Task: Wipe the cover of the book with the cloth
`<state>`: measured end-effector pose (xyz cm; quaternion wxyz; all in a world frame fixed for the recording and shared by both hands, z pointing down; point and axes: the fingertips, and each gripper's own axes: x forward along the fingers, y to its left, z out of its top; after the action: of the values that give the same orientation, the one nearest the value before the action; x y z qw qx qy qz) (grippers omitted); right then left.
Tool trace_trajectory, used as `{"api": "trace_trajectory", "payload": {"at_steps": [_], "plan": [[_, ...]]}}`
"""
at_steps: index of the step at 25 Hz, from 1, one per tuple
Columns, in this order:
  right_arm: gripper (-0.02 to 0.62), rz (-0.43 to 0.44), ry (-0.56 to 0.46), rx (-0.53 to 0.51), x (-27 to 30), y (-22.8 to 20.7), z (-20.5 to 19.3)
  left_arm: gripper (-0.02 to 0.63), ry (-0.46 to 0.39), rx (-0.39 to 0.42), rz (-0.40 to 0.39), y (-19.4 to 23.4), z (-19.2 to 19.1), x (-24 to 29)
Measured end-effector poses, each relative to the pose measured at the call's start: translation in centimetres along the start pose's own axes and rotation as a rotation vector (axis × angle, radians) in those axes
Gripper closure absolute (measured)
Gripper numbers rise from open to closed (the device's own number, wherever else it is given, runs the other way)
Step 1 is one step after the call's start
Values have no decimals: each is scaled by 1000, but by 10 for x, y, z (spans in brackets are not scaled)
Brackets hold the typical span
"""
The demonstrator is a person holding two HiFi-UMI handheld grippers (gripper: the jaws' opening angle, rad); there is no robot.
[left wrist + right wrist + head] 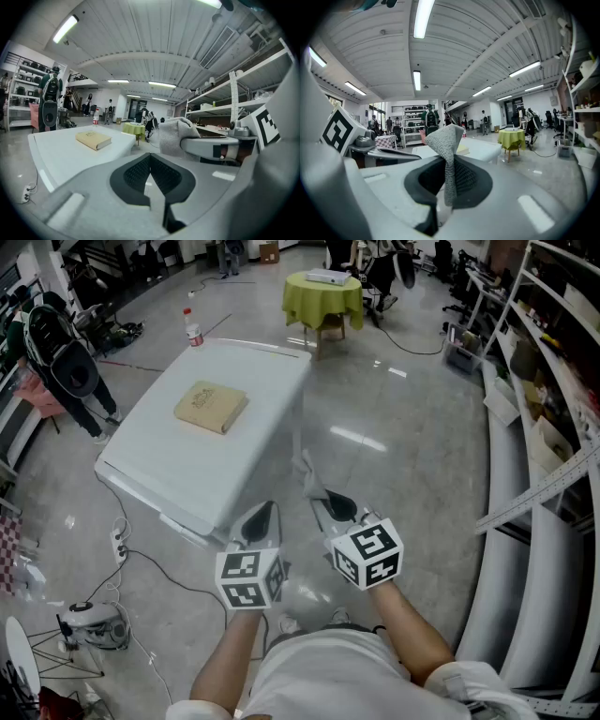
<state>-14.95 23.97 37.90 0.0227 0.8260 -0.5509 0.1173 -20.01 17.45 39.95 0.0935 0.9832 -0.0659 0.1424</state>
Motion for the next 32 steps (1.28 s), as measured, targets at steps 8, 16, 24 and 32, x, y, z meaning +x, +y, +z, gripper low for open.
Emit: {"api": "trace_trajectory", "payload": {"at_steps": [8, 16, 24, 32], "plan": [[578, -2, 11, 7, 24, 24, -1, 599, -2, -10, -26, 27, 2, -7], [578, -22, 28, 7, 52, 39, -4, 599, 8, -27, -43, 63, -3, -7], [578, -4, 36, 16, 90, 23, -5, 598, 24, -29, -29, 87, 1, 25], [578, 102, 53, 25, 160, -39, -4, 600, 46, -44, 70, 110, 10, 106]]}}
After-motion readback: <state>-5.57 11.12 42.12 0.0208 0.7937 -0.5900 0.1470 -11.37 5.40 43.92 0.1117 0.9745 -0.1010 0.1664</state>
